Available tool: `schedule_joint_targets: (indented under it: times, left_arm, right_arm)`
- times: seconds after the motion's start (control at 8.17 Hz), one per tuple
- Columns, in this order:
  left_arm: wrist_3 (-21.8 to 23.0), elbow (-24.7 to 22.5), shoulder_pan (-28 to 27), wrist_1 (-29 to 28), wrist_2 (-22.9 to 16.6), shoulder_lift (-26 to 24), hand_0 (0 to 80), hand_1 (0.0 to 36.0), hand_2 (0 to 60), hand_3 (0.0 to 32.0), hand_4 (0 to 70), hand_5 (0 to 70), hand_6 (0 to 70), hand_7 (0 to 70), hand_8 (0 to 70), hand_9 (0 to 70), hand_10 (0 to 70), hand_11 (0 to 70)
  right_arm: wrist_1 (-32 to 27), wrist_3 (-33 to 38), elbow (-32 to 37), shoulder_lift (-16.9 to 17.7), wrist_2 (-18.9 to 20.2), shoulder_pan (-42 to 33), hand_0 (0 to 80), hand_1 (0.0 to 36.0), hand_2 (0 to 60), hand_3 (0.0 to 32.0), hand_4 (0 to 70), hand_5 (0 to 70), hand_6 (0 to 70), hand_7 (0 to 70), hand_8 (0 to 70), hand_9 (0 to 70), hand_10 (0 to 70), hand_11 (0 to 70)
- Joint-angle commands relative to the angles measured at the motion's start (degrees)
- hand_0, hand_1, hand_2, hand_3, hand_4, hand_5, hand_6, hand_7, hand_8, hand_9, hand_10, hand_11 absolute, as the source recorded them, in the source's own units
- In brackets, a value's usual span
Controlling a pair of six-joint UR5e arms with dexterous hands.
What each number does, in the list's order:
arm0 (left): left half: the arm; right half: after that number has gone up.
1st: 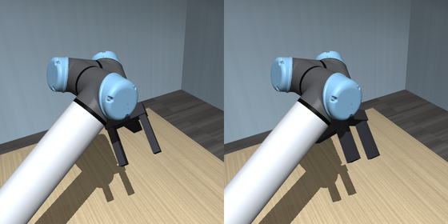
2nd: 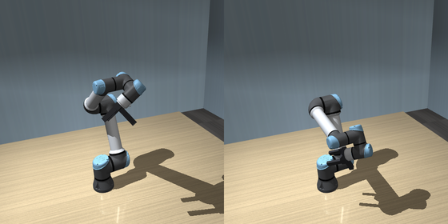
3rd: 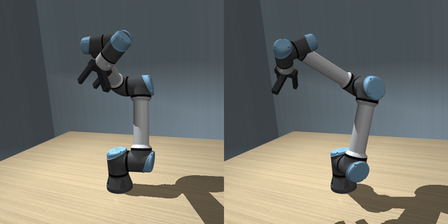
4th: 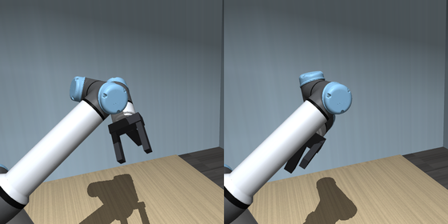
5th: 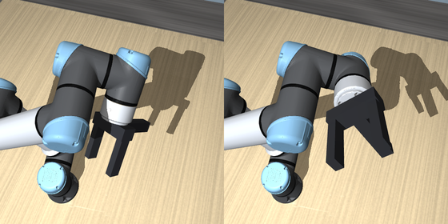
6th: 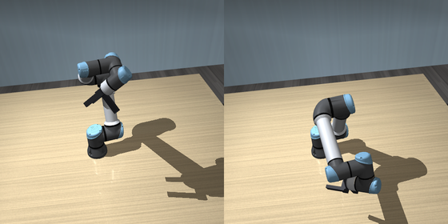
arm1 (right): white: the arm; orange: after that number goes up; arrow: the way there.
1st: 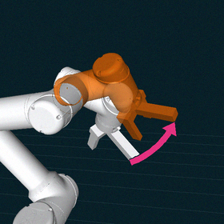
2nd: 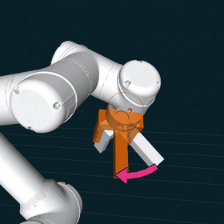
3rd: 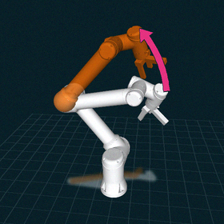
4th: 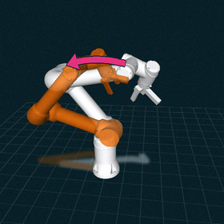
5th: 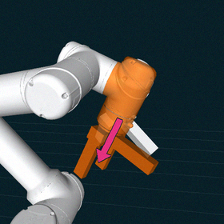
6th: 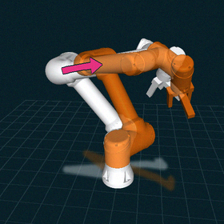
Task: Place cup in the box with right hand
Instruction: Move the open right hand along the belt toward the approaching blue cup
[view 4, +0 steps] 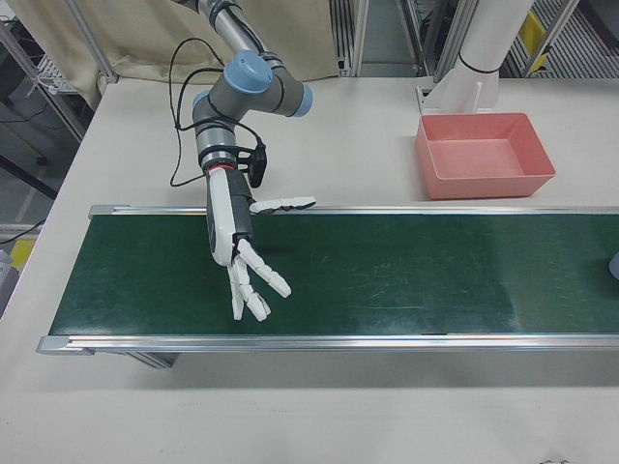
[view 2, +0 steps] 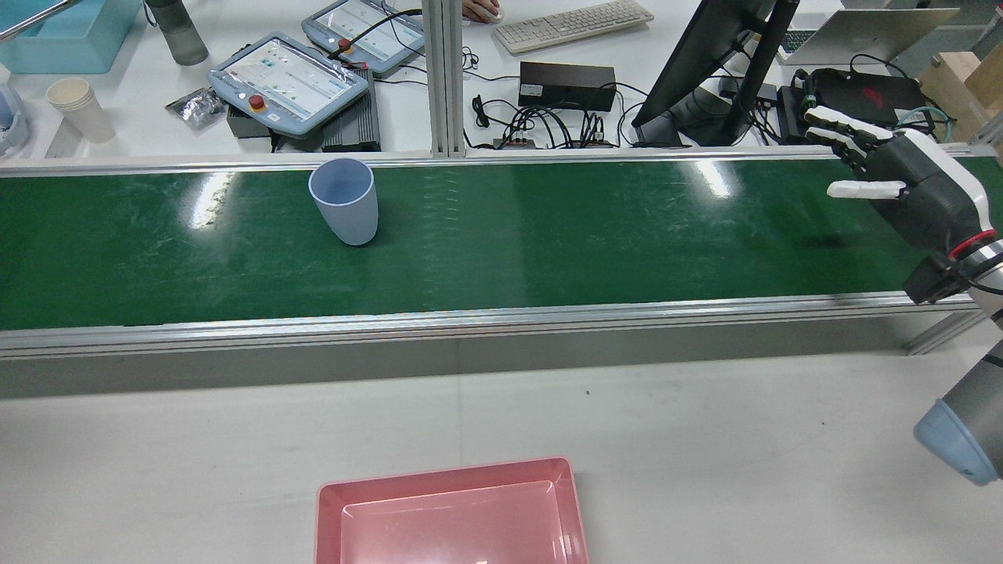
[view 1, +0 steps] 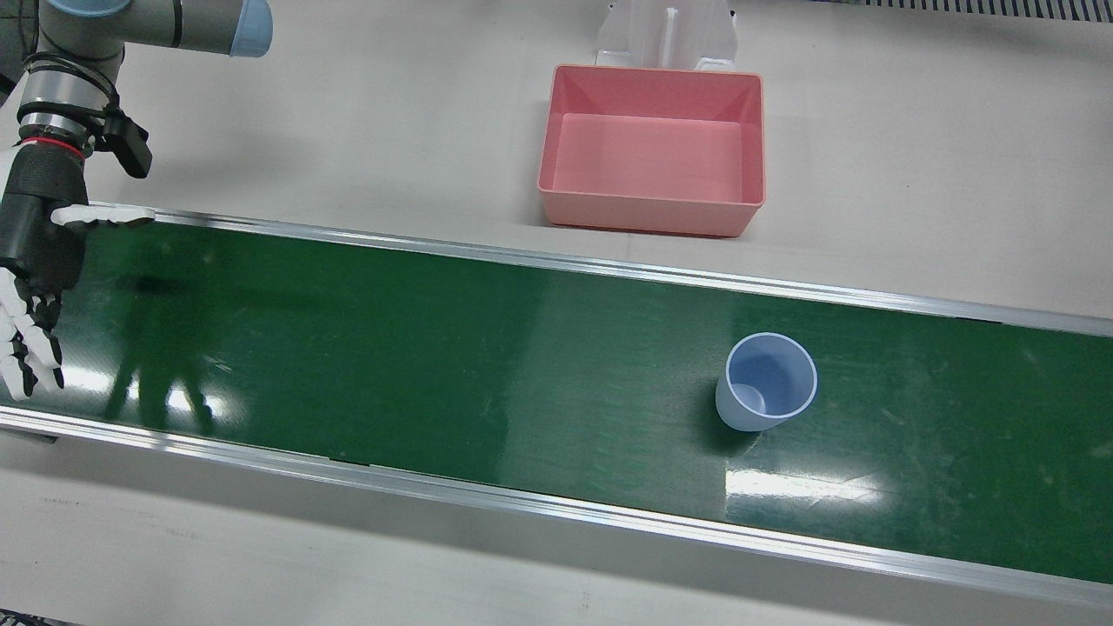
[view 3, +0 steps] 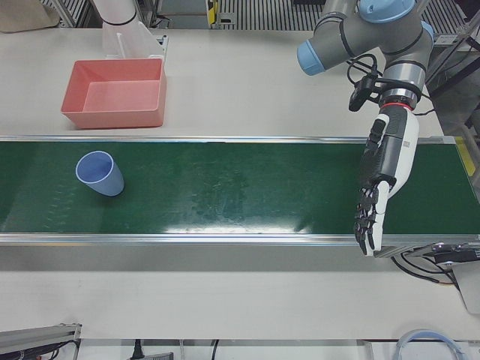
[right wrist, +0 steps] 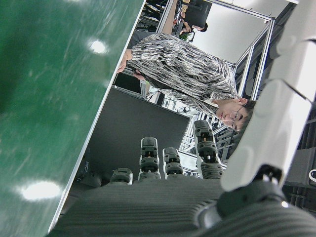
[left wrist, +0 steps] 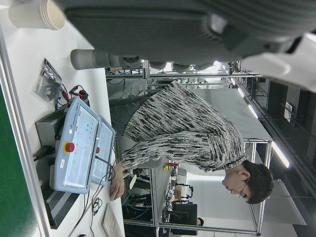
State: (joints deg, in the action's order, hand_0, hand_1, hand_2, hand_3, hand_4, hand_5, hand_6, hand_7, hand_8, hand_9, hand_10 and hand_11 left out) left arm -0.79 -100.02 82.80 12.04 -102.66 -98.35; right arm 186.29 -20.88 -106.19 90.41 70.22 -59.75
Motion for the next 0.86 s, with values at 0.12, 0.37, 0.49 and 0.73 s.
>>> schedule_joint_targets:
  times: [0.12,0.37,0.49,0.73]
  left_arm:
    - [0.0,0.0,0.1,0.0,0.0,0.0,0.0,0.0,0.0,0.0,0.0,0.0,0.0,0.0,0.0,0.0,0.0,0.0]
    - [0.0,-0.1,0.1,0.0,0.0,0.0,0.0,0.0,0.0,0.0,0.0,0.0,0.0,0.0,0.0,0.0,0.0,0.0]
    - [0.0,0.0,0.0,0.0,0.0,0.0,0.0,0.0,0.0,0.0,0.0,0.0,0.0,0.0,0.0,0.0,0.0,0.0]
    - [0.0,-0.1,0.0,0.0,0.0,0.0,0.0,0.0,0.0,0.0,0.0,0.0,0.0,0.0,0.0,0.0,0.0,0.0]
  right_arm:
    - [-0.7,-0.4,0.2,-0.1,-0.1,0.9,47.7,15.9,7.3,2.2,0.0,6.5,5.3,20.0,12.3,16.1,0.0,1.6]
    - [-0.7,-1.8,0.4,-0.8,-0.1,1.6,47.8,15.8,7.7,1.8,0.0,6.5,5.4,20.7,12.5,16.5,0.0,1.6]
    - [-0.6,-2.3,0.4,-1.1,-0.1,2.3,47.9,16.1,7.9,2.2,0.0,6.5,5.5,21.1,12.5,16.7,0.2,1.9]
    - [-0.6,-2.4,0.5,-1.1,-1.8,3.4,47.7,15.9,7.8,1.8,0.0,6.4,5.6,21.7,12.5,16.9,0.3,2.0]
